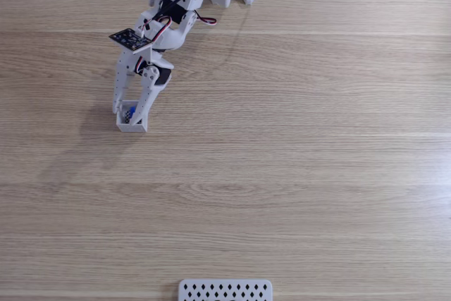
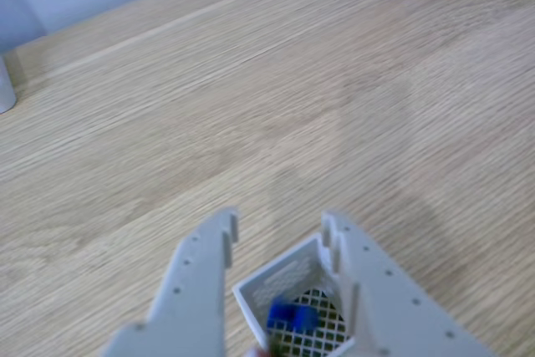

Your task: Grasp a peg and put it in the crate.

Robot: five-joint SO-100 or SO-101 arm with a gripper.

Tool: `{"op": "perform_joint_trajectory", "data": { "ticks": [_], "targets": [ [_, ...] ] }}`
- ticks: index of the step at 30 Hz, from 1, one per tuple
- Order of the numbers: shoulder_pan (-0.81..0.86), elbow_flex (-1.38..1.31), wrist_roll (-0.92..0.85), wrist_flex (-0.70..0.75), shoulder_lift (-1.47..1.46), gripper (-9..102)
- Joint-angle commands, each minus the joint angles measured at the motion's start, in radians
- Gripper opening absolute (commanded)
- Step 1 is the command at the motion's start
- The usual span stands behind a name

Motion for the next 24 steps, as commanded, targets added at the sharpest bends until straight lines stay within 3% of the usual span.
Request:
{"op": "perform_joint_trajectory", "data": {
  "ticks": [1,5,12,24],
  "targets": [
    [0.002,-0.028,0.003,0.006,0.041,13],
    [-0.008,-0.028,0.003,0.078,0.094,-4],
    [-0.044,-0.029,0.002,0.259,0.210,-1],
    [-0.081,-0.026,0.005,0.278,0.311,-1]
  ]
}}
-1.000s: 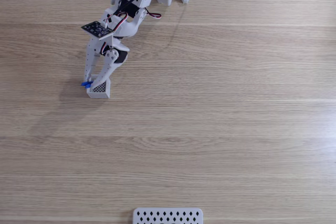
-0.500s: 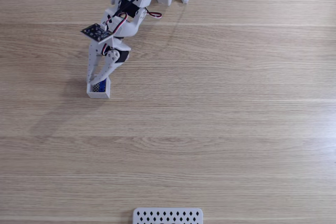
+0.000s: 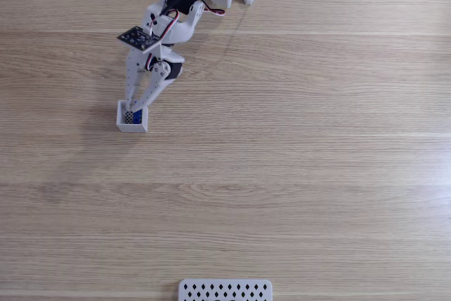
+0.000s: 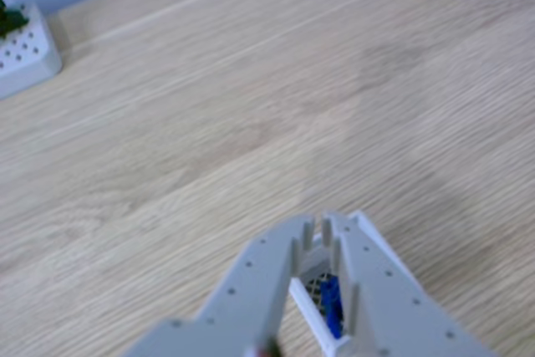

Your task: Grasp a peg and put it in the crate.

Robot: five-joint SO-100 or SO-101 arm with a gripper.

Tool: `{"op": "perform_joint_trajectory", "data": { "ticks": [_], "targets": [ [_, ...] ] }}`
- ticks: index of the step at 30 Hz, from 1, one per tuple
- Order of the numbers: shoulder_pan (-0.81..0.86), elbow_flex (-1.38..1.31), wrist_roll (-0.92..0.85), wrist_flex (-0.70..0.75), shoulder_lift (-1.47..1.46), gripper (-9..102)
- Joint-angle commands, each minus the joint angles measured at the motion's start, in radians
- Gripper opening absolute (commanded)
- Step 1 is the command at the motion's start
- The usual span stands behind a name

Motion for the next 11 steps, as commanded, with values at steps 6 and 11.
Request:
{"op": "perform_joint_trajectory", "data": {
  "ticks": [6,11],
  "targets": [
    [-0.048,-0.025,0.005,0.003,0.140,-1],
    [-0.052,-0.017,0.005,0.005,0.169,-1]
  ]
}}
